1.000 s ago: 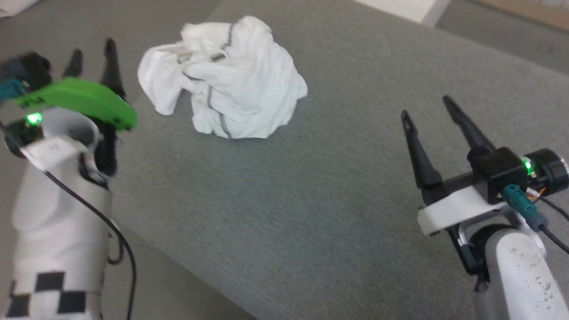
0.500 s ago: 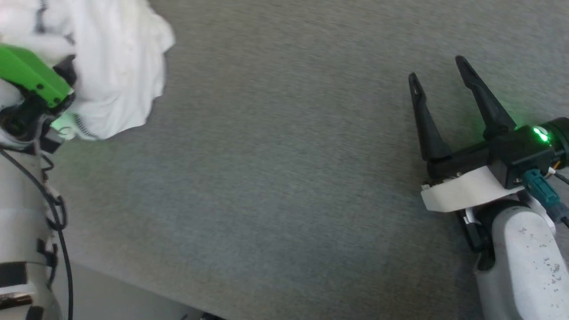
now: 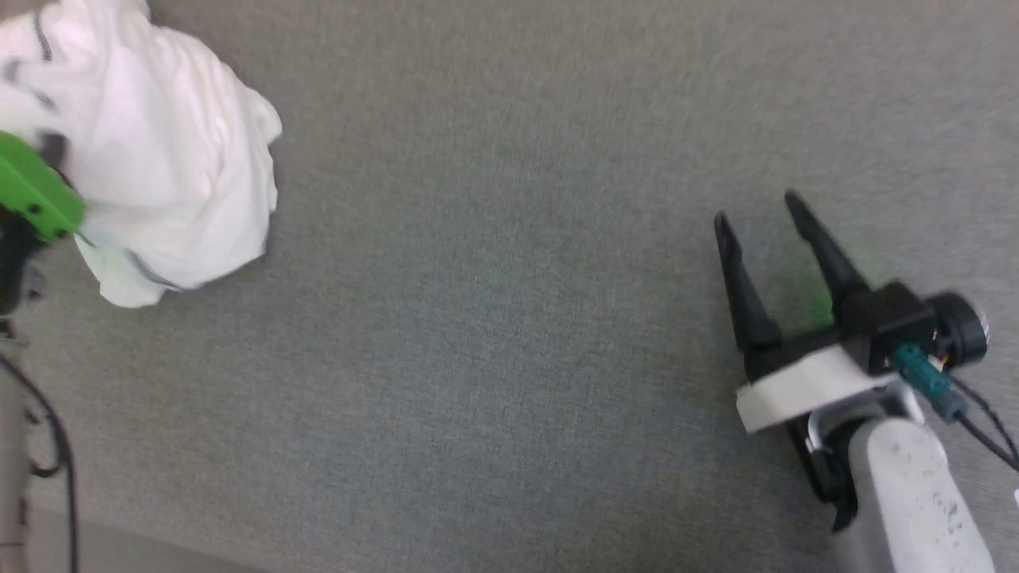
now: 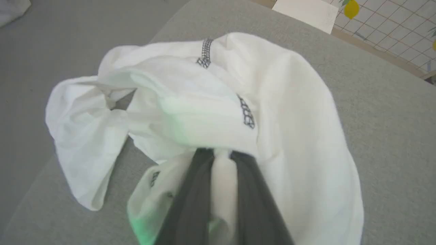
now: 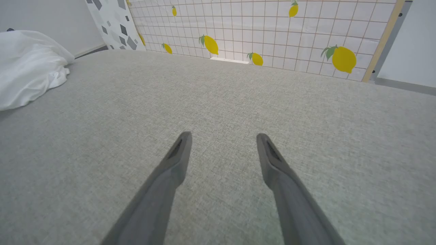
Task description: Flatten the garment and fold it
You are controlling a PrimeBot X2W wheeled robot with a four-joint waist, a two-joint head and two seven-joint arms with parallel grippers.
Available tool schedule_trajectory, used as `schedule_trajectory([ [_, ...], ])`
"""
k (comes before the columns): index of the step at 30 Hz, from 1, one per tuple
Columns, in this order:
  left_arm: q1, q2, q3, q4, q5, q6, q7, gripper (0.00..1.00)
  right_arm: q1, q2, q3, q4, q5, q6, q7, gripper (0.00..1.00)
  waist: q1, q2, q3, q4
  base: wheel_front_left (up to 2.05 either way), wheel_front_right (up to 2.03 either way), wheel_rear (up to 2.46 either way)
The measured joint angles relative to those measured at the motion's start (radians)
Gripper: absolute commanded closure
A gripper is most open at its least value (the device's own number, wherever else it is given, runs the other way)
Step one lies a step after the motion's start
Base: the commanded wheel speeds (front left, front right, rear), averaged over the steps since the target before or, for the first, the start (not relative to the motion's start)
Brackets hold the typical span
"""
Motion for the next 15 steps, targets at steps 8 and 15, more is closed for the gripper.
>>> schedule_trajectory([
  [8, -0.06, 0.094, -0.079, -0.091, 0.216, -0.039, -0.277, 1.0, 0.108, 0.004, -0.036, 0.063, 0.073, 0.0, -0.039, 0.0, -0.0002, 0.0, -0.202, -0.015, 0.0, 0.0, 0.0],
  [15, -0.166, 0.087, -0.182, -0.164, 0.303, -0.064, -0.356, 1.0, 0.152, 0.005, -0.062, 0.069, 0.102, 0.0, -0.049, 0.0, -0.0002, 0.0, -0.361, -0.053, 0.0, 0.0, 0.0],
])
